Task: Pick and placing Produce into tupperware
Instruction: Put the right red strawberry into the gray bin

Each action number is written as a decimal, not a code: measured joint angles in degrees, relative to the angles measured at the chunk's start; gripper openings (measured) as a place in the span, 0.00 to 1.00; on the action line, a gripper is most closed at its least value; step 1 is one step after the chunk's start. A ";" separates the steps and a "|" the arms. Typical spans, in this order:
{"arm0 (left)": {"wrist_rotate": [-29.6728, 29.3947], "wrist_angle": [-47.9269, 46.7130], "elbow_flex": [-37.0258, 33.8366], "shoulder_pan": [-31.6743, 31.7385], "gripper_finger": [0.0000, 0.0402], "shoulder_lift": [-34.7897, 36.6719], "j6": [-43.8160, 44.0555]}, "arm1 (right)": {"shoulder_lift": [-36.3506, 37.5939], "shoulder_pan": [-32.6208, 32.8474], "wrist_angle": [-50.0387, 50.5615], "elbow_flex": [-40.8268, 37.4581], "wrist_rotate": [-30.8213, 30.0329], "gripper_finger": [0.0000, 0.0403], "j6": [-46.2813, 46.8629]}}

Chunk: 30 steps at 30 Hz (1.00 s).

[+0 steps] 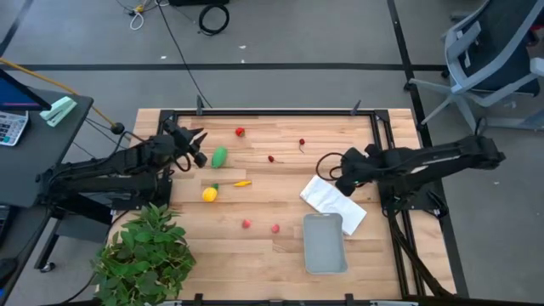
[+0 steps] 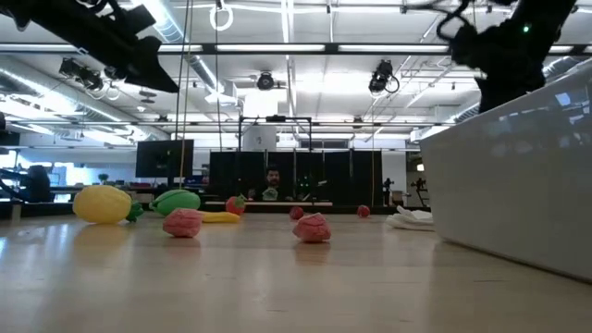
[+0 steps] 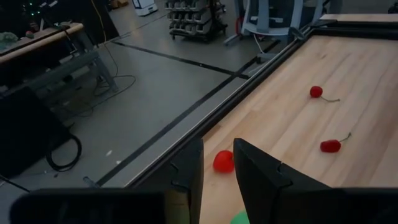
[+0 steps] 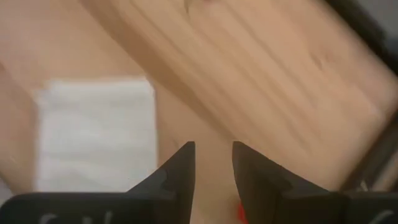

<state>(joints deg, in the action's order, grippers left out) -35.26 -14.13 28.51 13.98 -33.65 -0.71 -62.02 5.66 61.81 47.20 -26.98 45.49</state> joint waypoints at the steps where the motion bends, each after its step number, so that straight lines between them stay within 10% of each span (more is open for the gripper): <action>1: 0.00 0.12 0.00 0.00 0.24 0.00 -0.07 | -1.12 -0.38 1.12 -0.17 0.85 0.28 0.95; 30: 0.11 5.01 0.07 -0.01 0.24 -0.11 -4.60 | -13.96 -10.98 2.07 -1.50 12.48 0.54 -7.78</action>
<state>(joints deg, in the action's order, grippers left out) -35.14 -9.12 28.58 13.97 -33.76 -5.31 -75.98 -5.32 63.88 45.70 -14.50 37.71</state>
